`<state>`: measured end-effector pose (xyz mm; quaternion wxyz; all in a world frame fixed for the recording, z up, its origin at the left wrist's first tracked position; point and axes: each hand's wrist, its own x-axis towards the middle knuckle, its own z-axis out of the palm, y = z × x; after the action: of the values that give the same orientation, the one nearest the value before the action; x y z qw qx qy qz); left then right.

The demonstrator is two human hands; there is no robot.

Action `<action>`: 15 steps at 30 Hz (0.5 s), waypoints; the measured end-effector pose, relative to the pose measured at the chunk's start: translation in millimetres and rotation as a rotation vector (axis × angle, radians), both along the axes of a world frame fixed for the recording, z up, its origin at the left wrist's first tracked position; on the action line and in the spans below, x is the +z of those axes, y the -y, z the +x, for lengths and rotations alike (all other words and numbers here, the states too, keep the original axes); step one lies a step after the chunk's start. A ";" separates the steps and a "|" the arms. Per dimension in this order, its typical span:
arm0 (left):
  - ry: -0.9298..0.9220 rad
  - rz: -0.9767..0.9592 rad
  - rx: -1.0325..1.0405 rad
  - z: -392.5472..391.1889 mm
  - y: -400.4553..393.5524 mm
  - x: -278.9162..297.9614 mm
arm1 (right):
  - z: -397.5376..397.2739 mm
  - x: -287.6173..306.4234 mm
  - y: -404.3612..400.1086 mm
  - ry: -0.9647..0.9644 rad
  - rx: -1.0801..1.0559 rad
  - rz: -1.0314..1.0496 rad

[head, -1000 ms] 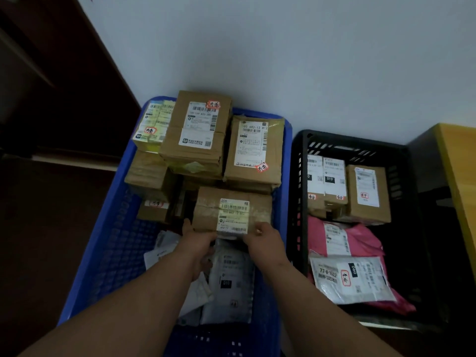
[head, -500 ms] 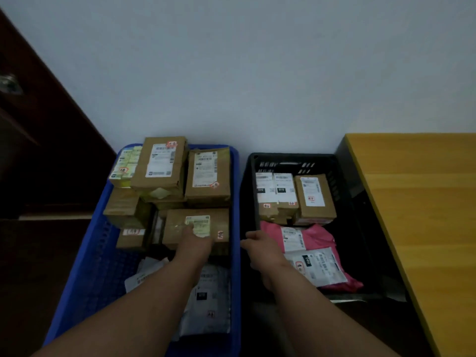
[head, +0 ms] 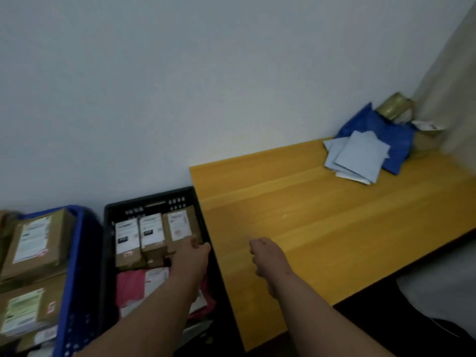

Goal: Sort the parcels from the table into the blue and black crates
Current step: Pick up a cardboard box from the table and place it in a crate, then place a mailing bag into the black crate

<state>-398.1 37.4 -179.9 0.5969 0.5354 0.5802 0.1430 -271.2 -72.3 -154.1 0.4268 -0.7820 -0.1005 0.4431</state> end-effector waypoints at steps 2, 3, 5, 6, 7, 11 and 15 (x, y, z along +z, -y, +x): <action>0.002 0.018 -0.062 42.4 19.5 7.0 | 35.5 3.1 26.3 -0.004 -0.052 0.001; -0.007 0.018 -0.094 61.7 27.2 9.9 | 49.2 4.4 37.1 0.010 -0.083 -0.004; -0.027 0.020 -0.146 97.6 39.0 13.0 | 72.8 5.3 56.3 0.022 -0.135 -0.016; -0.033 0.018 -0.168 114.2 43.7 12.8 | 84.2 4.5 64.2 0.020 -0.157 -0.024; -0.037 0.012 -0.192 130.6 48.2 11.3 | 96.4 3.1 72.0 0.016 -0.175 -0.035; -0.041 -0.012 -0.272 193.0 64.6 -0.5 | 151.2 0.2 99.7 0.017 -0.234 -0.075; -0.031 -0.035 -0.361 257.6 75.9 -6.9 | 206.4 5.8 124.5 0.059 -0.305 -0.106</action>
<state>-140.5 -38.5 -186.8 0.6130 0.6224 0.4864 0.0154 -64.8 -196.8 -148.3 0.4441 -0.8223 0.0305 0.3545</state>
